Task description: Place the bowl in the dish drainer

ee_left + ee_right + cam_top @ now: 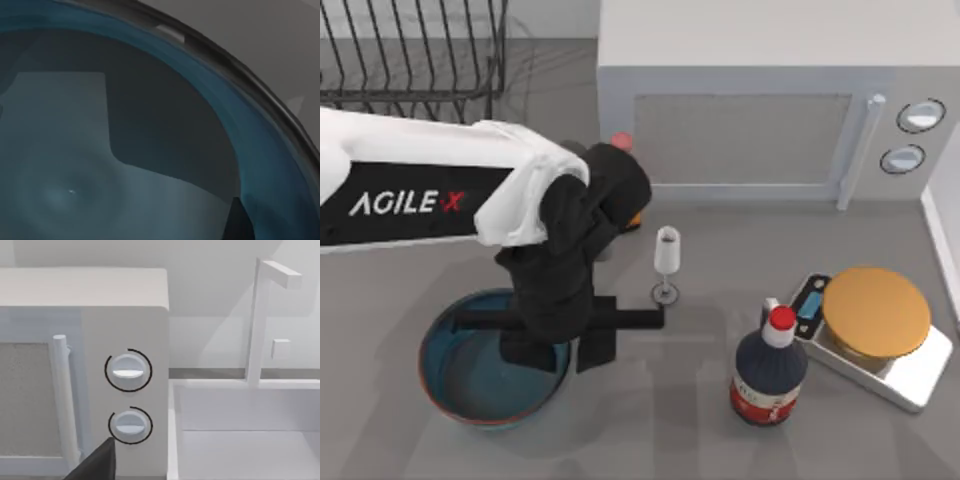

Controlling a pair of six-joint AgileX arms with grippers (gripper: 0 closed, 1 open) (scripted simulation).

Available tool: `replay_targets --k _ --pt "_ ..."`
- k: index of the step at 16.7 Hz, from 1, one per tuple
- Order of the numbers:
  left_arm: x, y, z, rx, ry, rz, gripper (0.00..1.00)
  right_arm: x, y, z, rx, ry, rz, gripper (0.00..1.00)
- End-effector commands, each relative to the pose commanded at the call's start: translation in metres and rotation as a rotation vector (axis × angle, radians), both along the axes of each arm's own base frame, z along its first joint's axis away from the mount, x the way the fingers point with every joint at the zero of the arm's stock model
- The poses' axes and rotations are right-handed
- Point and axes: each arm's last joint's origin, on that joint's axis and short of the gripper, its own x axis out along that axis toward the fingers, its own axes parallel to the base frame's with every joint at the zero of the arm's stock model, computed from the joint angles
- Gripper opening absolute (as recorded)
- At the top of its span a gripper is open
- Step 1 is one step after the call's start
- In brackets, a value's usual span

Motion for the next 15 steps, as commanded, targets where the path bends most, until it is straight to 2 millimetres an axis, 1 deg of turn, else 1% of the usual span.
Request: replay_targets --k 1,2,11,13,15 --pt "0.0 0.0 0.0 0.0 0.0 0.0 0.02 0.0 0.0 0.0 0.0 0.0 0.0 1.0" --pt "0.0 0.0 0.0 0.0 0.0 0.0 0.0 0.0 0.0 0.0 0.0 0.0 0.0 1.0" --pt "0.0 0.0 0.001 -0.001 -0.002 0.0 0.0 0.0 0.0 0.0 0.0 0.0 0.0 1.0" --pt "0.003 -0.003 0.009 0.0 0.0 -0.003 0.0 0.0 0.0 0.0 0.0 0.0 0.0 1.0" --pt "0.008 -0.009 0.027 -0.001 -0.001 -0.004 0.0 0.0 0.0 0.0 0.0 0.0 0.0 1.0"
